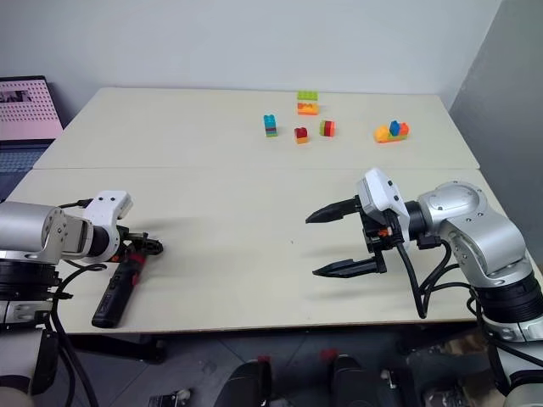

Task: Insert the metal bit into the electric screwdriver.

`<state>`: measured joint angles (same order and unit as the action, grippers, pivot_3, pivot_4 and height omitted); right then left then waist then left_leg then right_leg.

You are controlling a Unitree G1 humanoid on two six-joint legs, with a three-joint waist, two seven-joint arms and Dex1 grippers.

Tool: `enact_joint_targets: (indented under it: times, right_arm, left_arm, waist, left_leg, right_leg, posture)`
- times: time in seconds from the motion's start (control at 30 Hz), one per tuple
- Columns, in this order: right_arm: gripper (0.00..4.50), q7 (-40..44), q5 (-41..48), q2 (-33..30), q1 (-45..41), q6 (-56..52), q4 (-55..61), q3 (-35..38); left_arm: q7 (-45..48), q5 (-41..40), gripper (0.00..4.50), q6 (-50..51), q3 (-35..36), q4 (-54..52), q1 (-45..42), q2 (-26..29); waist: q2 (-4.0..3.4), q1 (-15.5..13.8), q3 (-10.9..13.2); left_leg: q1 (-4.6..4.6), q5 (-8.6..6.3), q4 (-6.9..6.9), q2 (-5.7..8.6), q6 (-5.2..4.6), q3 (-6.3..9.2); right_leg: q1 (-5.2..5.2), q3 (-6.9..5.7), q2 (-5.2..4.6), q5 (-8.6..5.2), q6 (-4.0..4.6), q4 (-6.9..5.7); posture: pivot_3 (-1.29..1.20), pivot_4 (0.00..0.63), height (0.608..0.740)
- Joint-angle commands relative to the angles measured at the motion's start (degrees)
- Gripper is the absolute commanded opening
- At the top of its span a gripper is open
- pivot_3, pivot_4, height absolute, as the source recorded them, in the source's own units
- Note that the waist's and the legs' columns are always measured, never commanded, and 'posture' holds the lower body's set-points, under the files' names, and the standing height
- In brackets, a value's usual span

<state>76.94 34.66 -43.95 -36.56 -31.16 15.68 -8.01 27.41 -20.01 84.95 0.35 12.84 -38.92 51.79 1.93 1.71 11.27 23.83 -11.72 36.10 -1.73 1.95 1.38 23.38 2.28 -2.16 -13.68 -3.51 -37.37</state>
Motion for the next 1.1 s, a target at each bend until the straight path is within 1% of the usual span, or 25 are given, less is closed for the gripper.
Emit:
enact_joint_targets:
  times: [0.03,0.13,0.23,0.43,0.63,0.8,0.93,0.97,1.0,1.1]
  right_arm:
    - [4.5,-0.1,0.9,-0.5,-0.7,-0.1,1.6,2.0]
    - [4.5,-0.3,1.1,-0.3,-0.7,-0.3,1.7,2.1]
    - [4.5,-0.3,1.2,-0.4,-0.6,-0.6,1.6,2.1]
    - [4.5,0.0,1.6,-0.9,-0.4,-1.1,1.7,2.4]
    - [4.5,-1.3,2.4,-2.1,0.5,-2.0,2.8,4.7]
    - [4.5,-4.3,3.8,-4.9,4.0,-4.3,6.2,9.4]
    - [4.5,-8.5,5.8,-6.5,7.5,-6.6,9.5,14.2]
    - [4.5,-9.7,6.3,-6.7,8.0,-7.3,10.1,15.2]
    - [4.5,-11.0,6.8,-6.9,8.7,-8.0,10.9,16.5]
    - [4.5,-14.9,9.2,-7.8,12.1,-10.6,14.0,21.7]
  left_arm:
    - [1.0,0.1,2.9,1.4,-0.7,-1.7,0.9,1.7]
    - [1.1,0.2,2.23,1.8,-0.5,-2.1,1.1,1.7]
    - [1.3,-0.1,1.69,2.5,0.0,-3.2,1.3,1.7]
    - [2.1,-0.4,1.64,1.1,-0.3,-5.0,1.2,2.2]
    - [5.1,-0.6,1.64,-5.8,-3.6,-11.9,-1.8,1.0]
    - [7.7,-4.3,1.64,-8.2,-3.9,-19.2,-3.7,-4.8]
    - [7.8,-8.1,1.64,-8.7,-1.2,-20.3,-7.9,-13.5]
    - [8.2,-8.4,1.64,-10.1,-1.5,-20.5,-8.4,-14.9]
    - [8.6,-8.1,1.64,-13.5,-2.6,-21.1,-8.8,-16.5]
    - [10.2,-8.6,1.64,-23.5,-5.7,-21.5,-10.6,-25.1]
  waist:
    - [0.0,0.0,0.0]
    - [0.0,0.0,0.0]
    - [0.0,0.0,0.0]
    - [0.0,0.0,0.0]
    - [0.01,-0.3,0.0]
    - [0.06,-1.0,0.0]
    - [0.06,-1.4,0.0]
    - [0.08,-1.4,0.0]
    - [0.08,-1.4,0.0]
    - [0.07,-1.3,0.0]
  left_leg:
    - [0.0,0.0,0.0,0.0,0.0,0.0]
    - [0.0,0.0,0.0,0.0,0.0,0.0]
    - [0.0,0.0,0.0,0.0,0.0,-0.01]
    - [0.01,0.0,0.0,0.0,0.0,-0.01]
    - [0.04,0.0,0.01,0.0,0.0,0.0]
    - [0.11,0.0,0.04,0.03,0.0,-0.01]
    - [0.13,0.0,0.03,0.03,0.0,-0.05]
    - [0.15,0.0,0.03,0.03,0.0,-0.03]
    - [0.16,0.0,0.03,0.03,0.0,-0.02]
    - [0.13,0.0,0.02,0.03,0.0,-0.04]
  right_leg:
    - [0.0,0.0,0.0,0.0,0.0,0.0]
    - [0.0,0.0,0.0,0.0,0.0,0.0]
    - [0.0,0.0,0.0,0.0,0.0,0.0]
    - [0.0,0.01,0.0,0.0,0.0,0.01]
    - [0.01,-0.01,0.0,0.0,0.0,0.02]
    - [0.0,-0.01,-0.04,0.01,0.0,0.08]
    - [-0.02,0.03,-0.05,0.03,0.02,0.18]
    - [-0.02,0.01,-0.04,0.03,0.01,0.16]
    - [-0.01,0.0,-0.02,0.03,0.01,0.16]
    - [-0.01,0.03,-0.03,0.05,0.04,0.15]
  posture:
    - [0.0,0.15,0.74]
    - [0.0,0.15,0.74]
    - [0.0,0.15,0.74]
    - [0.0,0.15,0.74]
    - [0.0,0.15,0.74]
    - [0.0,0.15,0.74]
    - [0.0,0.15,0.74]
    - [0.0,0.15,0.74]
    - [0.0,0.15,0.74]
    - [0.0,0.15,0.74]
